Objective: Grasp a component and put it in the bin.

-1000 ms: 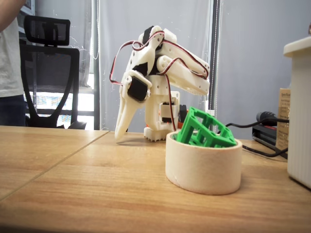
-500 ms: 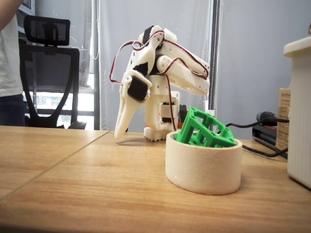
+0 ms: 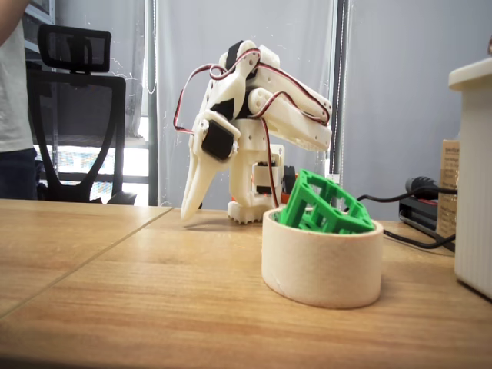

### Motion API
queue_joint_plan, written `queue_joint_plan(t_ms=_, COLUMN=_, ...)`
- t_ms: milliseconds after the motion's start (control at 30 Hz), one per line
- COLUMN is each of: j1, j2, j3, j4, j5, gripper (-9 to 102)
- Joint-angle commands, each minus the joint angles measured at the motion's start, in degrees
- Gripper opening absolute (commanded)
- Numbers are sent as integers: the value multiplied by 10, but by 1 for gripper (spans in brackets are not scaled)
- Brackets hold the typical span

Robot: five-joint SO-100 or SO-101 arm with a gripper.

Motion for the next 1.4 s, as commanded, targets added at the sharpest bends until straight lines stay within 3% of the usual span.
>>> queue_joint_plan(t_ms=0, j1=1, j2=-1, j3=-3, j4=11, j5=5, gripper=0)
queue_joint_plan(t_ms=1367, j1=1, j2=-2, j3=50, j4=10, j5=6, gripper=0)
